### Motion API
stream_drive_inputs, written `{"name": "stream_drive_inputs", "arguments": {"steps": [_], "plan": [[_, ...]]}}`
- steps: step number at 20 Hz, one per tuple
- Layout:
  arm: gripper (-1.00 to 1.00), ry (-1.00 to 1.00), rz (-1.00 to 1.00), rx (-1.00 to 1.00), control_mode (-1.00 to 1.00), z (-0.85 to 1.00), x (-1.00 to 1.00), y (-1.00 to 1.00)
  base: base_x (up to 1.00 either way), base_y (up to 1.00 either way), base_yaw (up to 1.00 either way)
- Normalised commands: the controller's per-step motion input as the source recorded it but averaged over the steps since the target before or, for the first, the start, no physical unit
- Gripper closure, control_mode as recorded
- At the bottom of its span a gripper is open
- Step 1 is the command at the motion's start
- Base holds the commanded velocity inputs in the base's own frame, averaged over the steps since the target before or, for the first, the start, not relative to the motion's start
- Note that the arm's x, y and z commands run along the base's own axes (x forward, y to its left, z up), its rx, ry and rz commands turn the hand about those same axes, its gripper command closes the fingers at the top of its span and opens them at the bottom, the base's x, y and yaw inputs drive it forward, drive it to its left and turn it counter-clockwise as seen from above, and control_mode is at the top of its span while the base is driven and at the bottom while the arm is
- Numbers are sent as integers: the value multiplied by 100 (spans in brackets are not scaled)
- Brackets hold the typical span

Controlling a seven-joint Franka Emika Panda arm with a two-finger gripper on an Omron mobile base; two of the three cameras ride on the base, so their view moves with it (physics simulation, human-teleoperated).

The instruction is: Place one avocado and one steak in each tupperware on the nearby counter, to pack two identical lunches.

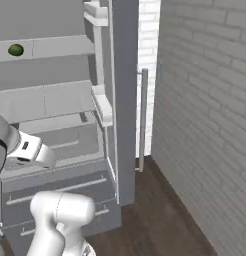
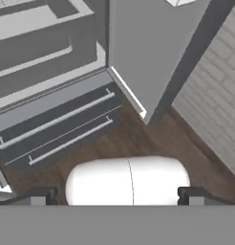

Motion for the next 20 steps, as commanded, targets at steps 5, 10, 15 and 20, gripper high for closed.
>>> {"name": "stream_drive_inputs", "arguments": {"steps": [5, 10, 15, 20], "plan": [[-100, 0, 0, 0, 100, 0, 0, 0, 94, -10, 78], [-100, 0, 0, 0, 100, 0, 0, 0, 76, 0, 64], [-100, 0, 0, 0, 100, 0, 0, 0, 40, -6, 39], [-100, 0, 0, 0, -100, -1, 21, -3, 0, -6, 0]]}}
